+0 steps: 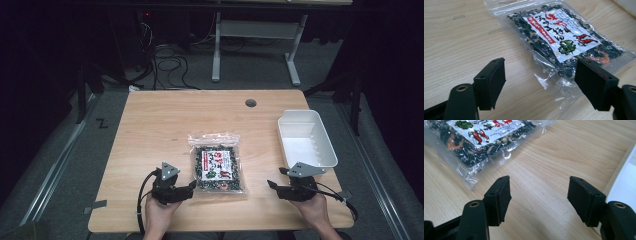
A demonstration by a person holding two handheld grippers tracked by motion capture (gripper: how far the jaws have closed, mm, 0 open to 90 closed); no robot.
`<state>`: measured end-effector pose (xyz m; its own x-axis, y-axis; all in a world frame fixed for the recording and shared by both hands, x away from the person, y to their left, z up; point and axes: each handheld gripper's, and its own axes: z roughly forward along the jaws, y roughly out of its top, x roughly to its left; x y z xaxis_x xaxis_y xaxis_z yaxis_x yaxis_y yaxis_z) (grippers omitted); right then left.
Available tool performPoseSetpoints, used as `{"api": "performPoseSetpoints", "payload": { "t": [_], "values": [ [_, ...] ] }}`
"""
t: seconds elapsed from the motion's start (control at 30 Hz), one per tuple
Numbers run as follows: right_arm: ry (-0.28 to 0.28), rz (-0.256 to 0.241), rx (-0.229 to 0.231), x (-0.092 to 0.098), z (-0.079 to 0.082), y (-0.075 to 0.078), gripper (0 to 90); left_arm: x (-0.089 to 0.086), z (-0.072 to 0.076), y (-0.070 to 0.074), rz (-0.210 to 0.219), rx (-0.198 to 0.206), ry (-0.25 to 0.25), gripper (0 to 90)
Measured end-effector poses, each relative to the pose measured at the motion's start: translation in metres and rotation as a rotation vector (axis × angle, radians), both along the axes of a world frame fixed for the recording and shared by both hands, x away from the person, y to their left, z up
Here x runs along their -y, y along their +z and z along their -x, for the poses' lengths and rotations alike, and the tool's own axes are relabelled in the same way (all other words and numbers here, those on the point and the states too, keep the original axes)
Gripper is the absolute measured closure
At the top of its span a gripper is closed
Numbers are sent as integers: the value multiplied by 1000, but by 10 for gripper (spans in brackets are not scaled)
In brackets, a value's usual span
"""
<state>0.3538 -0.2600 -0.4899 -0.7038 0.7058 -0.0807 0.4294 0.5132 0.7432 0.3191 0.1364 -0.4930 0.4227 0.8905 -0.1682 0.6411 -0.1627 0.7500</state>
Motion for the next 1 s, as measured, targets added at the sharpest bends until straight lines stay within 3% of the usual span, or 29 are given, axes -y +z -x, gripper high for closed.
{"api": "performPoseSetpoints", "payload": {
  "t": [0.17, 0.27, 0.4, 0.7, 1.0],
  "values": [
    [-4, 2, 3, 0, 0, -2, 355, 7, -6, 4, -21, -7, -5, 235],
    [-33, -47, -24, 9, -3, -5, 358, 12, -14, 5, -22, -19, -2, 229],
    [-49, -36, 6, 12, -2, -3, 358, 24, -24, 3, -53, -45, -6, 208],
    [-43, -34, 15, 10, 0, -4, 357, 47, -42, -4, -125, -98, 3, 177],
    [-30, -23, 16, 9, 0, -6, 357, 48, -42, -13, -165, -125, -4, 159]
  ]
}}
